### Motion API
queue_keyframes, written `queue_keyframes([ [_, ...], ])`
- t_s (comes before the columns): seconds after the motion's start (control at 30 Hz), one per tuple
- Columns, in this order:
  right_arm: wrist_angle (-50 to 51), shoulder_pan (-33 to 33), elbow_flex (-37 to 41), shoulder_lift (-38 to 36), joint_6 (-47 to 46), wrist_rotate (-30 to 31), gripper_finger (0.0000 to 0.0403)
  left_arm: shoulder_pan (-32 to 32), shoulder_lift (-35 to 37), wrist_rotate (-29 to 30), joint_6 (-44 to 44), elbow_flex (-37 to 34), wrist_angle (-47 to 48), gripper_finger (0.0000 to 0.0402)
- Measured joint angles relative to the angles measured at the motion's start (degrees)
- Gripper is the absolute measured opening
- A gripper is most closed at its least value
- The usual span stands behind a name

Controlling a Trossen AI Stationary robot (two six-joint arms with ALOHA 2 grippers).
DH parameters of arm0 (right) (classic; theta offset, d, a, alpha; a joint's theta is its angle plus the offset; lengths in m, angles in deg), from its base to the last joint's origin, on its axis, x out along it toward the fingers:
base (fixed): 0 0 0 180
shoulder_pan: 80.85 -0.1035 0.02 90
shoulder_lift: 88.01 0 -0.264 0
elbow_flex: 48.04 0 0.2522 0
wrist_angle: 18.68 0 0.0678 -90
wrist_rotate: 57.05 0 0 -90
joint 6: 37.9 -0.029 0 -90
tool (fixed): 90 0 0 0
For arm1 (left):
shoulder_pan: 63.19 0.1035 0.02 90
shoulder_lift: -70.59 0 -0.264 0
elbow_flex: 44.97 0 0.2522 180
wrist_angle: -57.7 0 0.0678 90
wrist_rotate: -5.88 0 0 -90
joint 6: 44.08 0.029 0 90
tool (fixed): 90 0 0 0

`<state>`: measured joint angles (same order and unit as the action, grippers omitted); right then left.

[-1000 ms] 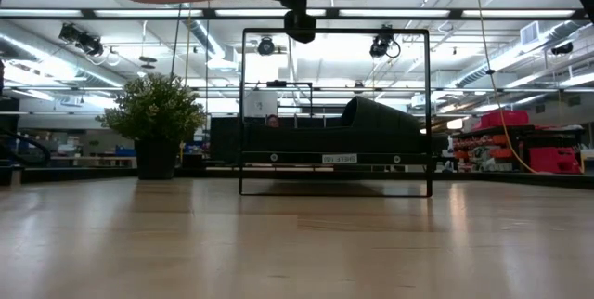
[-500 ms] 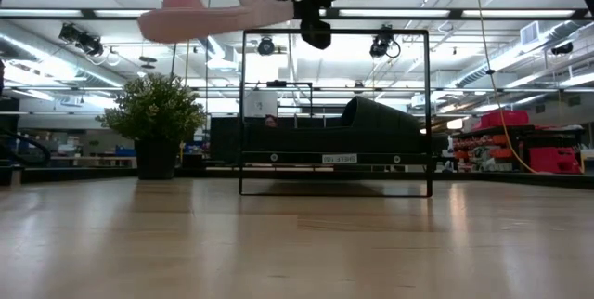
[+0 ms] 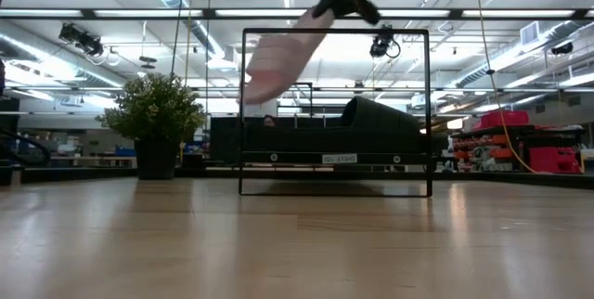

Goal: Pick and place slides into the shelf
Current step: Put the right pink slipper on the shelf

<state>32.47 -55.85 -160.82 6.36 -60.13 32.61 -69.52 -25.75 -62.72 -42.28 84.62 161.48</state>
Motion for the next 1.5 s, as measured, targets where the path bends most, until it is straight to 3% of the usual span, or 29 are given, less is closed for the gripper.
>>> queue_keyframes([
  [0.2, 0.29, 4.94, 7.09, -8.79, -2.97, 6.56, 0.0062, 2.02, 2.72, 5.09, -5.88, 0.03, 0.00, 0.0146],
  [0.37, -3.20, 9.22, 21.13, -19.26, -10.49, 7.98, 0.0062, 3.28, 5.29, 8.34, -12.00, 0.02, -0.29, 0.0132],
  [0.57, -23.99, 10.84, 43.19, -28.84, -26.69, 3.96, 0.0062, 3.67, 7.63, 11.59, -16.25, 0.02, -4.37, 0.0121],
  [0.8, -49.91, 10.86, 60.24, -27.78, -40.63, 1.52, 0.0062, 3.60, 8.43, 11.62, -16.15, 0.02, -9.54, 0.0118],
  [1.0, -52.18, 12.05, 62.09, -22.47, -40.75, 0.79, 0.0062, 3.60, 8.21, 11.59, -15.68, 0.02, -9.70, 0.0123],
  [1.5, -53.82, 11.21, 58.22, -12.44, -38.55, -3.34, 0.0062, 3.60, 8.21, 11.59, -16.19, 0.02, -9.96, 0.0113],
])
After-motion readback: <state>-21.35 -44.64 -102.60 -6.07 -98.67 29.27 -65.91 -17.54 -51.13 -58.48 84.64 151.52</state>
